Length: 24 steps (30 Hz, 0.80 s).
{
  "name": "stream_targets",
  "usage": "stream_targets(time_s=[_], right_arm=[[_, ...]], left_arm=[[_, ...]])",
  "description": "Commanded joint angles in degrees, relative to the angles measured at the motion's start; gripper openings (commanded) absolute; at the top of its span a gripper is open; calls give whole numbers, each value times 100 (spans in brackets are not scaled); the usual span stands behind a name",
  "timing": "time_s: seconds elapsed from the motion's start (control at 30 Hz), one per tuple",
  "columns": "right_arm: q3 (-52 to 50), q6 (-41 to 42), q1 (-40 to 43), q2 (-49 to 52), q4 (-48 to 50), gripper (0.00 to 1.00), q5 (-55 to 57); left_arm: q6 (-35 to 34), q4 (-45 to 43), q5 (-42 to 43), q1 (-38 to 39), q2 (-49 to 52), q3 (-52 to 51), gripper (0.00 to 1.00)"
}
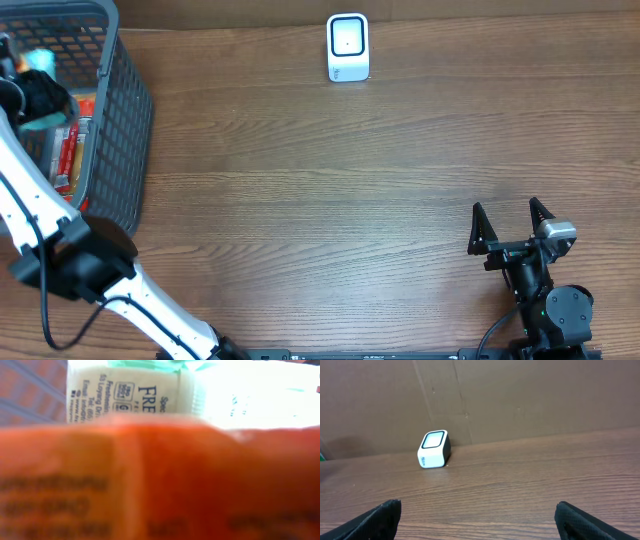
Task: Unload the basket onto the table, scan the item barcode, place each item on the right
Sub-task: 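Grasp the orange-and-teal snack packet and lift it from the basket, then carry the packet toward the scanner and lower it onto the table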
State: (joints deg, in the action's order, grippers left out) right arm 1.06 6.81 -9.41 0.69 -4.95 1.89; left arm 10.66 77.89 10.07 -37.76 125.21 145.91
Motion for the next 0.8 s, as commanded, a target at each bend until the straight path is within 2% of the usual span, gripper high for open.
stream_targets(time_s=[0.0,0.17,0.37,0.6,0.77], right_arm=[[-61,-24,22,-46,33,100,13],[-61,-24,22,-46,33,100,13],[-61,-24,22,-46,33,100,13],[-61,-24,22,-46,33,100,13],[-61,-24,22,-46,33,100,13]], left_arm=[[-378,-13,319,195,-1270,385,48],[-623,291,271,710,-2103,385,47],[-1062,809,-72,1781,-2688,385,45],[-1453,1873,-918,3394,-2667,378,41],[-1753,1891,-1056,4625,-2608,35,39]])
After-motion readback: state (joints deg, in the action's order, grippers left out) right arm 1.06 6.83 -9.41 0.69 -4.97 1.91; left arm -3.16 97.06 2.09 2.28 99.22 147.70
